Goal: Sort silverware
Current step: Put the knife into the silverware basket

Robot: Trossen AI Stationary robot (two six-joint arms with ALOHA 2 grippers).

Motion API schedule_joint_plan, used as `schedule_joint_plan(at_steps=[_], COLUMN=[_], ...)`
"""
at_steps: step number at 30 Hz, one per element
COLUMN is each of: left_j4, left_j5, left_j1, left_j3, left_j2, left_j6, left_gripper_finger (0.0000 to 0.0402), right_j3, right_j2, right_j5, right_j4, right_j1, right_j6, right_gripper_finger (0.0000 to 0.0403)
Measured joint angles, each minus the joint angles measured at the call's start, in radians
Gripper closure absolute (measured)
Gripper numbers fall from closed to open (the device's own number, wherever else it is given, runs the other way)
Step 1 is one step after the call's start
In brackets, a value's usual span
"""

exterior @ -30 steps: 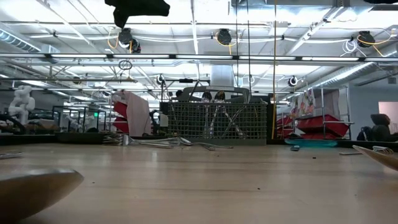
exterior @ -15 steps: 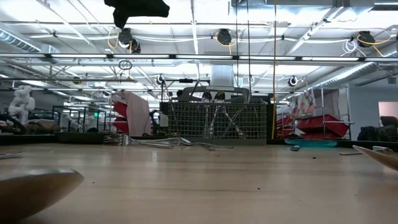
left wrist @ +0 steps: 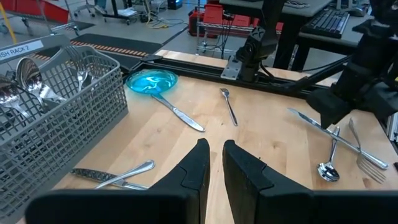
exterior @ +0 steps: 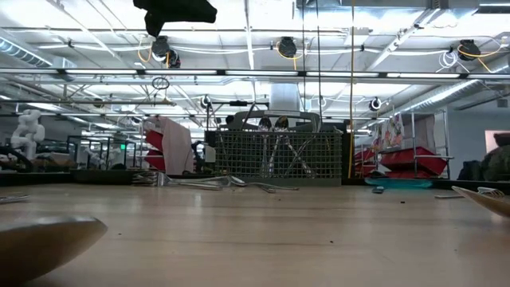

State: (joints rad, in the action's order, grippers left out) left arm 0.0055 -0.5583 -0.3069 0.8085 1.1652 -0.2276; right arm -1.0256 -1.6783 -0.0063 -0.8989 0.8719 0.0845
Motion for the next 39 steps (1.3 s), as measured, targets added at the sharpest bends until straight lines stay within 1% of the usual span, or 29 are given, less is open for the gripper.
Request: schedule_joint_plan(at_steps=[12, 15, 18, 22, 23, 24, 28, 32, 36, 39], left_j4=[0.001, 0.000, -0.011, -0.033, -0.035, -0.039, -0.040, -0.040, -0.038, -0.033], left_j5=[0.000, 0.000, 0.000, -0.011, -0.011, -0.011, -0.012, -0.023, -0.024, -0.025], left_j1=[0.000, 0.000, 0.000, 0.000, 0.000, 0.000, 0.000, 0.000, 0.000, 0.000], left_j3=[0.000, 0.000, 0.000, 0.000, 0.000, 0.000, 0.000, 0.000, 0.000, 0.000], left_j2=[0.000, 0.000, 0.000, 0.000, 0.000, 0.000, 0.000, 0.000, 0.000, 0.000], left_j6=[-0.001, 0.000, 0.002, 0.000, 0.000, 0.000, 0.000, 0.000, -0.001, -0.001], left_gripper_finger=[0.0349, 0.0349, 0.0349, 0.0349, 0.0349, 0.0349, 0.0349, 0.0349, 0.0349, 0.0349], right_j3=[0.117, 0.133, 0.137, 0.131, 0.129, 0.128, 0.117, 0.093, 0.067, 0.041], right_j2=[-0.001, -0.008, -0.029, -0.055, -0.058, -0.060, -0.062, -0.064, -0.066, -0.070], right_j5=[0.004, 0.001, -0.001, -0.031, -0.034, -0.027, -0.037, -0.056, -0.062, -0.035], right_j4=[0.160, 0.177, 0.162, 0.156, 0.155, 0.155, 0.139, 0.128, 0.117, 0.088], right_j1=[0.000, 0.000, 0.000, -0.003, -0.004, -0.003, -0.019, -0.038, -0.054, -0.060], right_j6=[0.000, 0.007, 0.032, 0.047, 0.058, 0.076, 0.171, 0.251, 0.368, 0.481], right_gripper_finger=[0.0250, 0.0255, 0.0283, 0.0366, 0.0373, 0.0374, 0.0401, 0.0402, 0.0401, 0.0401])
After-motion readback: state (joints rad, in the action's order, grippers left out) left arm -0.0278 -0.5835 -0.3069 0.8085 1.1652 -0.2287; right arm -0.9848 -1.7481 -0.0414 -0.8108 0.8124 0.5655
